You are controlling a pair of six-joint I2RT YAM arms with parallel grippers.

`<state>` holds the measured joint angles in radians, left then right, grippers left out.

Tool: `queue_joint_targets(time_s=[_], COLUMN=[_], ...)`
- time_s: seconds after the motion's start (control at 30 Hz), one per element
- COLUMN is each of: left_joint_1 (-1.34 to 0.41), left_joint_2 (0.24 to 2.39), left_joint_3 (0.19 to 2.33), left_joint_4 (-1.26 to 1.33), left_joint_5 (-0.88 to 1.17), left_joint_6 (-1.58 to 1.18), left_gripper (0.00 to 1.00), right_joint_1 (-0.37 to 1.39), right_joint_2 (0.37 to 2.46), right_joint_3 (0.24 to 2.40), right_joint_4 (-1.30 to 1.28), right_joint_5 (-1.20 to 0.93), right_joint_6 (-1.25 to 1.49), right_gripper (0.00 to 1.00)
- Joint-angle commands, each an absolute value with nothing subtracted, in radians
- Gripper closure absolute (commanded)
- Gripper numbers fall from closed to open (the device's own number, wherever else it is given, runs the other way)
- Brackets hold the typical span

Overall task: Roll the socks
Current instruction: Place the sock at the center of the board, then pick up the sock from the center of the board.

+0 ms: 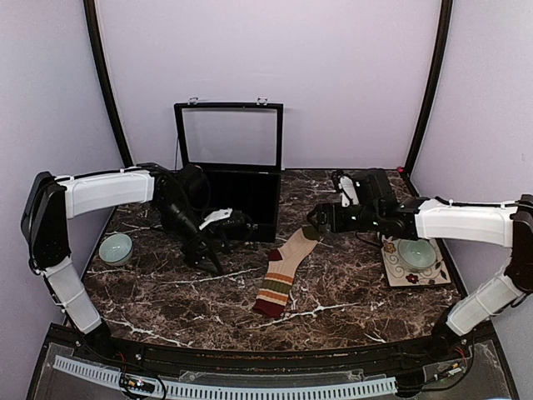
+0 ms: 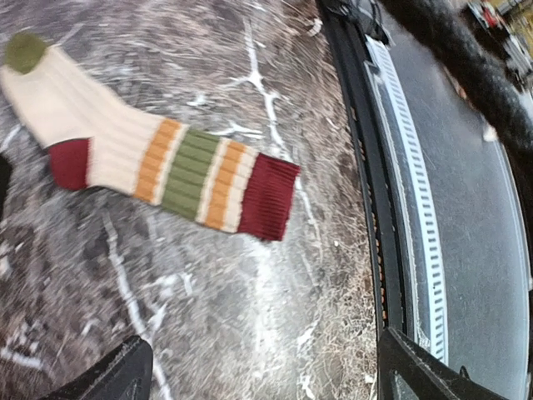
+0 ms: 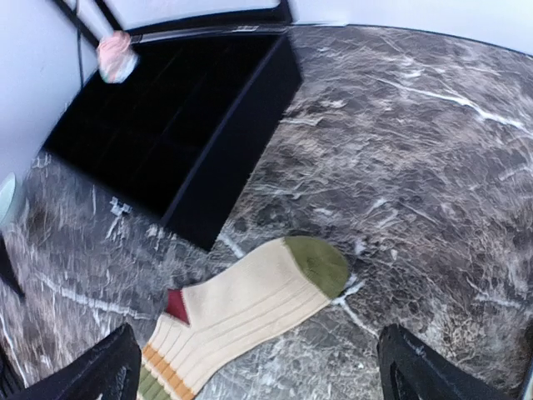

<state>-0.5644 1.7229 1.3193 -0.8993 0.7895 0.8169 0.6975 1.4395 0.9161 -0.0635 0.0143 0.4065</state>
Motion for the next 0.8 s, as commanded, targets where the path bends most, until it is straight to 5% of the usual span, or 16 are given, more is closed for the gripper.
queue_joint_targets(time_s=[0.0, 0.07, 0.23, 0.33, 0.5, 0.77], left_joint_1=[-0.672, -0.716, -0.812, -0.860, -0.935, -0.966], left_joint_2=[1.743, 1.762, 1.808, 1.834, 1.825, 1.858], left_joint_3=[1.328, 1.326, 1.304, 1.285, 1.209, 1.198], left_joint_4=[-0.916, -0.896, -0.852, -0.822, -0.716, -0.566], left_joint_5=[0.733, 0.703, 0.643, 0.620, 0.556, 0.485], left_joint_6=[0.878, 0.877, 0.896, 0.913, 0.937, 0.955], left_gripper=[0.03, 0.05, 0.18, 0.25, 0.26, 0.33], right_joint_1=[0.641, 0.649, 0.658, 0.668, 0.854, 0.965], right_joint_2=[1.361, 1.375, 1.543, 1.626, 1.537, 1.227], right_joint_3=[0.739, 0.747, 0.896, 0.929, 0.818, 0.500], right_joint_4=[0.200, 0.206, 0.030, 0.040, 0.126, 0.300], right_joint_5=[0.038, 0.022, 0.016, -0.124, 0.032, 0.088], right_joint_6=[0.598, 0.550, 0.469, 0.484, 0.331, 0.201], right_gripper=[0.01, 0.03, 0.55, 0.72, 0.54, 0.51])
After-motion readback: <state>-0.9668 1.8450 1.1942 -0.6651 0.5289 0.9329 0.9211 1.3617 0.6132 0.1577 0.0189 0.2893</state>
